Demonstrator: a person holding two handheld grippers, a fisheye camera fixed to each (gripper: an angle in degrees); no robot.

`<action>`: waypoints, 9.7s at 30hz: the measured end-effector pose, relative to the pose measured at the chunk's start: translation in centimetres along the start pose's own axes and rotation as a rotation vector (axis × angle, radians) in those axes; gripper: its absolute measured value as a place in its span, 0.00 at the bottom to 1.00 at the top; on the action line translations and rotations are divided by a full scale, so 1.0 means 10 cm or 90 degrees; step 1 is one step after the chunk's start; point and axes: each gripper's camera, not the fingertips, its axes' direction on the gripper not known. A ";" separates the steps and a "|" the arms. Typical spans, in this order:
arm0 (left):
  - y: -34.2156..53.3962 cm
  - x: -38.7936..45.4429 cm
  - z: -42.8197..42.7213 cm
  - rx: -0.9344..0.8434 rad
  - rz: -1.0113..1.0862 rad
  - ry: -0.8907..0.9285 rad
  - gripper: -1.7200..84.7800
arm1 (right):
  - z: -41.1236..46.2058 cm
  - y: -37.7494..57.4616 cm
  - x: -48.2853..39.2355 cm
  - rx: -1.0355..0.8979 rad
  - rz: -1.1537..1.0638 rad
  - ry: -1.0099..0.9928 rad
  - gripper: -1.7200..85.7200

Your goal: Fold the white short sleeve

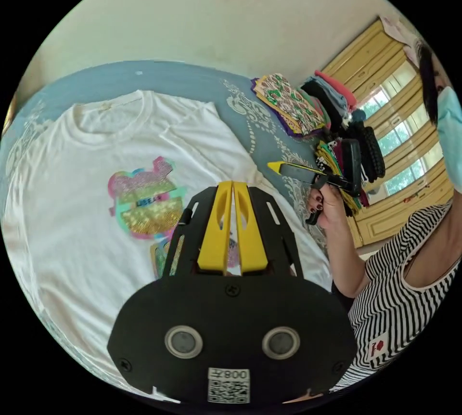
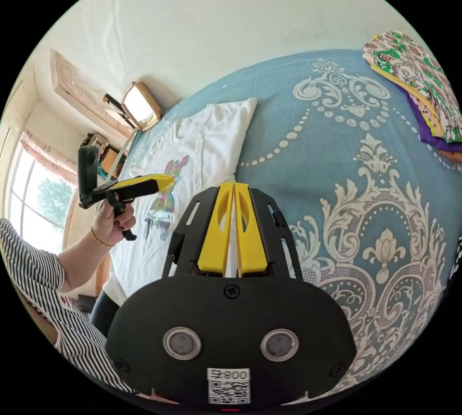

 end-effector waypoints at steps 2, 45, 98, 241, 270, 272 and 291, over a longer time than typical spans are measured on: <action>0.59 -0.36 -0.48 0.057 -0.106 -0.071 0.03 | -0.07 -0.04 -0.27 0.026 -0.038 0.010 0.02; 5.17 -2.99 -1.72 0.469 -0.551 0.005 0.04 | 3.65 -2.06 -7.36 -0.302 -0.529 -0.035 0.08; 3.02 -2.45 -1.09 0.125 -0.183 0.007 0.06 | 3.82 -3.95 -4.21 -0.172 -0.071 -0.179 0.04; 2.18 -1.50 -1.43 0.146 -0.339 -0.223 0.02 | 3.17 -1.75 -4.55 -0.323 -0.525 -0.124 0.02; 0.59 -0.57 -0.84 0.176 -0.184 -0.243 0.02 | 0.79 -0.68 -1.36 -0.183 -0.191 0.094 0.02; 0.42 -0.51 -0.73 0.176 -0.152 -0.211 0.03 | 0.66 -0.61 -1.26 -0.166 -0.179 0.075 0.02; -2.47 0.33 0.72 0.032 0.170 0.064 0.11 | -0.09 0.02 -0.18 -0.048 -0.123 0.131 0.07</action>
